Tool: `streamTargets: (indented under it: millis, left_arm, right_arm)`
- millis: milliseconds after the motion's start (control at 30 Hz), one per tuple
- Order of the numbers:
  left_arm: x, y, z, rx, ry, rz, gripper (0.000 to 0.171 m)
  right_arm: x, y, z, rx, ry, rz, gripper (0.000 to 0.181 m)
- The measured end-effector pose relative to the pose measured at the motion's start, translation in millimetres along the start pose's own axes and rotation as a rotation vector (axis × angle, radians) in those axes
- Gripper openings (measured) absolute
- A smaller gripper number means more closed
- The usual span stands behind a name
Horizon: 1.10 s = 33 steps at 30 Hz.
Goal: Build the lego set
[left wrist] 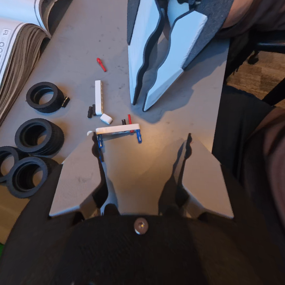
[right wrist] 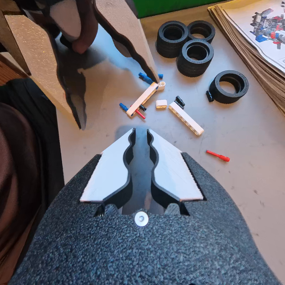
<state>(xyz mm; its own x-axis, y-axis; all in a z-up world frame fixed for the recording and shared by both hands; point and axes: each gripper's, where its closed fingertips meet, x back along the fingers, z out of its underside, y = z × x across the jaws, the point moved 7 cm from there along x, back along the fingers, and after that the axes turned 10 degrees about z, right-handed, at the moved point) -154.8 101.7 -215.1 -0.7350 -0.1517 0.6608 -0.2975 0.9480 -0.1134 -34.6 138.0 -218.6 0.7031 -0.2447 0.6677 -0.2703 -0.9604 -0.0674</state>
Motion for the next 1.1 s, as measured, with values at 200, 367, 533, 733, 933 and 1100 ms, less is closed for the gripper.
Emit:
streamTargets:
  millis: [200,367,533,733,933,1100]
  left_arm:
    - [-1,-4,5,-0.012,0.037,0.026,0.108]
    - [-2,-13,-1,0.024,-0.016,0.139,0.109]
    - [9,-7,-1,0.055,-0.074,0.13,0.106]
    - [19,-4,3,0.014,-0.095,0.036,0.105]
    - [22,-2,-1,0.002,-0.161,-0.005,0.095]
    - [24,-1,-1,0.021,-0.182,0.036,0.093]
  right_arm:
    - [1,1,-4,-0.022,-0.027,-0.052,0.014]
    - [3,4,-6,-0.016,-0.058,-0.098,0.016]
    - [2,10,-5,0.035,-0.047,-0.118,0.017]
    - [9,8,-8,0.019,-0.116,-0.107,0.018]
    - [15,0,-11,-0.003,-0.181,-0.035,0.022]
    - [15,-5,-12,-0.032,-0.194,-0.012,0.019]
